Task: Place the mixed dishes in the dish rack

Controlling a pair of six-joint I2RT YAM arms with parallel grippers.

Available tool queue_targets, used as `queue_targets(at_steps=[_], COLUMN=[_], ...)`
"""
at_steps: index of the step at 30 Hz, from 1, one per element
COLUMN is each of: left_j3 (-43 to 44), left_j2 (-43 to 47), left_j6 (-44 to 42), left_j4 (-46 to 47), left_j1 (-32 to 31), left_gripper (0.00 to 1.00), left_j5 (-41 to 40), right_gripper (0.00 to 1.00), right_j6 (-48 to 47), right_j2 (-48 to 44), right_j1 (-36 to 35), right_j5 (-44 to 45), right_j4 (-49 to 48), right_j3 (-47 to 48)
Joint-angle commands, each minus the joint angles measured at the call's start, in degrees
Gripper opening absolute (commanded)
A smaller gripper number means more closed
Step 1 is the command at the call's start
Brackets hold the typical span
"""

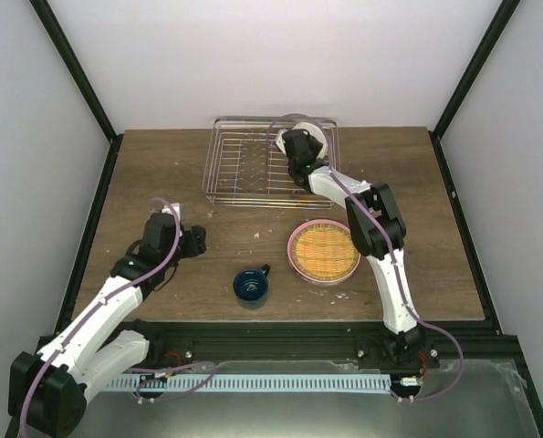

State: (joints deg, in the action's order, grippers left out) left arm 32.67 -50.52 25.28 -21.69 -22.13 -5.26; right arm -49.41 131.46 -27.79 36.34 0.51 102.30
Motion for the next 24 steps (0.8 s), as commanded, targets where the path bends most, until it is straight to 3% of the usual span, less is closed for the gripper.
queue_targets(at_steps=[1,6,16,24], left_j3=[-0.63,-0.42,0.18,0.35], left_j2=[-0.32,-0.72,-0.34,-0.53], left_j6=[0.29,0.42,0.54,0.82], left_j4=[1.99,2.02,0.97,0.94], left_j1=[-0.11,-0.12,-0.11,-0.11], left_gripper=[0.72,0.72,0.72,0.72], left_j5=[0.96,1.32,1.56,2.0], right_gripper=[0.16,0.26,0.37,0.66], right_j6=[-8.8,-8.83,1.0,6.08], right_j2=[-1.02,-0.87,-0.98,-1.51], right_j1=[1.32,1.51,1.51,1.5], right_j5=[6.28,6.13,1.45,-2.62], right_j4=[-12.71,-10.82,7.56,16.82], right_j3=[0.86,-0.14,3.43,5.7])
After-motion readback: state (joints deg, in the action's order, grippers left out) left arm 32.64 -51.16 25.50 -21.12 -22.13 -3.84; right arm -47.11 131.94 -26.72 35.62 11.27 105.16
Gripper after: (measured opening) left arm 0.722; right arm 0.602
